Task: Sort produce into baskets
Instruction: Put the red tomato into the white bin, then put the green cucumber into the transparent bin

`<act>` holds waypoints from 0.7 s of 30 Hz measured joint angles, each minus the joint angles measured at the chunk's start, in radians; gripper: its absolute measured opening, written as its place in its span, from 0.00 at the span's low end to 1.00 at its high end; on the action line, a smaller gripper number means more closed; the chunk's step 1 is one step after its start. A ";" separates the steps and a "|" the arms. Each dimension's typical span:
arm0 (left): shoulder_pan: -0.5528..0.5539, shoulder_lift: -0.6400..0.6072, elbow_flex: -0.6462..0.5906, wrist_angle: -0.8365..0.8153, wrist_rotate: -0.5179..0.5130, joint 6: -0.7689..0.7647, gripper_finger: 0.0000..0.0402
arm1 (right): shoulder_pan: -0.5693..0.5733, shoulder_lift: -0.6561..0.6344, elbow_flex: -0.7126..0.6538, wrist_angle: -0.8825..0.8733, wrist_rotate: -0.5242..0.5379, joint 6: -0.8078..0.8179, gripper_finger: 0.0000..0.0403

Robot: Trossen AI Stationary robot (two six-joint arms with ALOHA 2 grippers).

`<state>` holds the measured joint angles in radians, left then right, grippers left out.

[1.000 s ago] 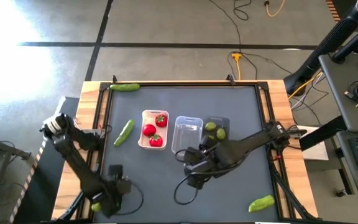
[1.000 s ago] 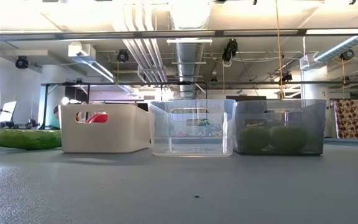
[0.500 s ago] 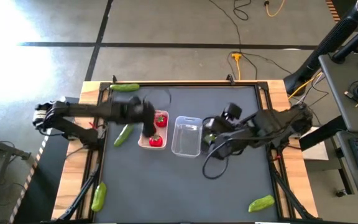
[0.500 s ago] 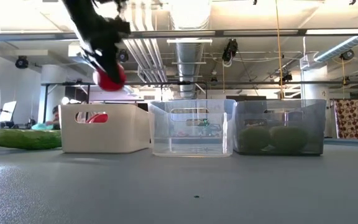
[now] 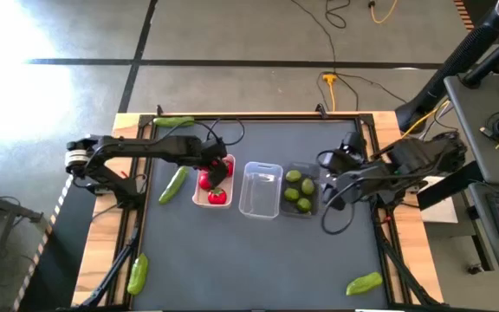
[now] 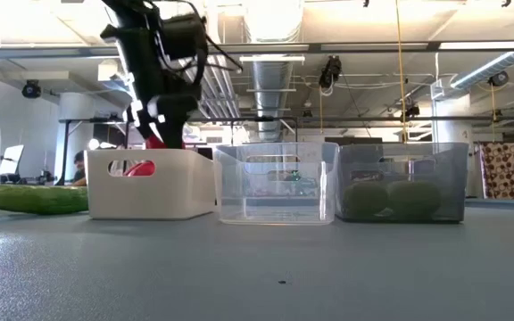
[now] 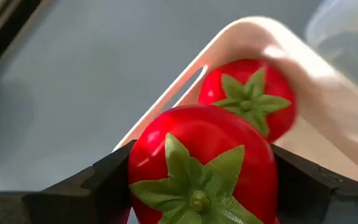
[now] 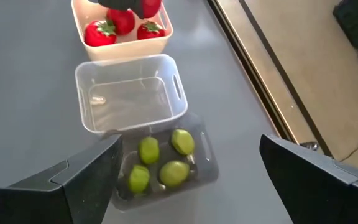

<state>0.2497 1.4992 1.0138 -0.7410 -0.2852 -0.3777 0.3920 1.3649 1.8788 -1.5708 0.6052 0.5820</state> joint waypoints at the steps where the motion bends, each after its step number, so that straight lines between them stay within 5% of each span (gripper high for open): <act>1: 0.000 0.014 0.000 0.000 -0.007 -0.015 0.69 | 0.000 -0.023 -0.021 0.000 0.001 0.002 0.91; 13: 0.003 0.092 0.147 -0.192 -0.019 -0.126 0.89 | 0.000 -0.221 -0.364 0.262 0.042 -0.043 0.91; 21: -0.040 -0.021 0.268 -0.489 -0.034 -0.140 0.87 | 0.000 -0.237 -0.498 0.417 0.013 -0.031 0.91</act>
<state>0.2097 1.4778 1.2821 -1.2295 -0.3191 -0.5182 0.3920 1.1278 1.3812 -1.1538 0.6185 0.5506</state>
